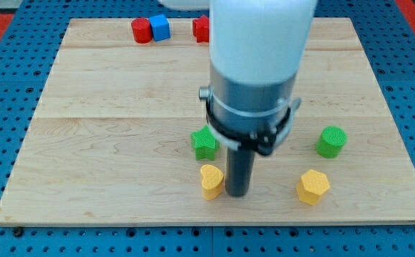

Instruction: Place the yellow hexagon on top of the green star

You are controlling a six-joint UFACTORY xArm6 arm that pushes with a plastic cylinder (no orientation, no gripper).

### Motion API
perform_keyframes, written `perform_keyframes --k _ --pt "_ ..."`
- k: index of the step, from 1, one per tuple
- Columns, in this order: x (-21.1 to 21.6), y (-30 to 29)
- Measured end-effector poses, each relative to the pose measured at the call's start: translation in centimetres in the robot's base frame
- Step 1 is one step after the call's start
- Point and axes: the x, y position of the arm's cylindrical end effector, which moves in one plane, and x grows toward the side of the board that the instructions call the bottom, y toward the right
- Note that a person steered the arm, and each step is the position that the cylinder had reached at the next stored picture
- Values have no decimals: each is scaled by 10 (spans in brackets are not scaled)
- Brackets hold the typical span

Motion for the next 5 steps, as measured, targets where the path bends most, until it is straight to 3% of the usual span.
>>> perform_keyframes --k 1,2,4,5 --pt "30 59" --pt "19 127" --pt "-74 95" --pt "-45 148"
